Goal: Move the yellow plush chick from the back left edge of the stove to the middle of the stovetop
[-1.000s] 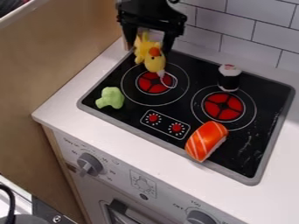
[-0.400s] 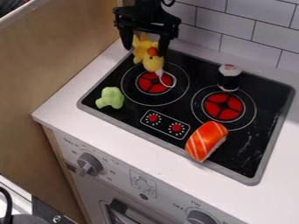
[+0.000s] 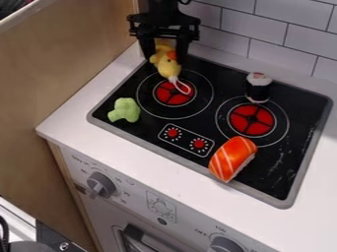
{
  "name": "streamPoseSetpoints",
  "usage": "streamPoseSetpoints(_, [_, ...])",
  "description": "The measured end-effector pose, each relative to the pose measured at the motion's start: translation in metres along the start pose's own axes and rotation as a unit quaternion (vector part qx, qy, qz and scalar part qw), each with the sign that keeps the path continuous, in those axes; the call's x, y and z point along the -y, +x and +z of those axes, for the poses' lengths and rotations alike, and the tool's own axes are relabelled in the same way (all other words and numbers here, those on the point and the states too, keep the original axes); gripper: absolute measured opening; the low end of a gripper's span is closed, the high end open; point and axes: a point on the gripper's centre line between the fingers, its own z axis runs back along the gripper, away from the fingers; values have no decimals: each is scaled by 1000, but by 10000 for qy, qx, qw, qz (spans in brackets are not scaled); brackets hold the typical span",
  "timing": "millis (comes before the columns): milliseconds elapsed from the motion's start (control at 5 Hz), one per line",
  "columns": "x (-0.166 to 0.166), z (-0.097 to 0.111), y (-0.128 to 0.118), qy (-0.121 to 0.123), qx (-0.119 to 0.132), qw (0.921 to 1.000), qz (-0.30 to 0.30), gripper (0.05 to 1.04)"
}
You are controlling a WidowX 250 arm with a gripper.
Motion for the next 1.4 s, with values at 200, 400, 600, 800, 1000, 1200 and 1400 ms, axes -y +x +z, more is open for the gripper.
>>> streamPoseSetpoints(200, [-3, 0, 2, -252, -85, 9996, -17, 490])
streamPoseSetpoints(400, [-5, 0, 2, -282, -90, 9995, -66, 375])
streamPoseSetpoints(600, [-3, -1, -4, -243, 89, 9994, -221, 342])
streamPoseSetpoints(800, [8, 4, -26, -182, -31, 9982, -579, 341])
streamPoseSetpoints(1000, [22, 22, -43, -201, -40, 9966, -800, 341])
streamPoseSetpoints(1200, [32, 34, -52, -237, -72, 9953, -937, 341])
streamPoseSetpoints(1400, [43, 56, -63, -364, -100, 9927, -1144, 341])
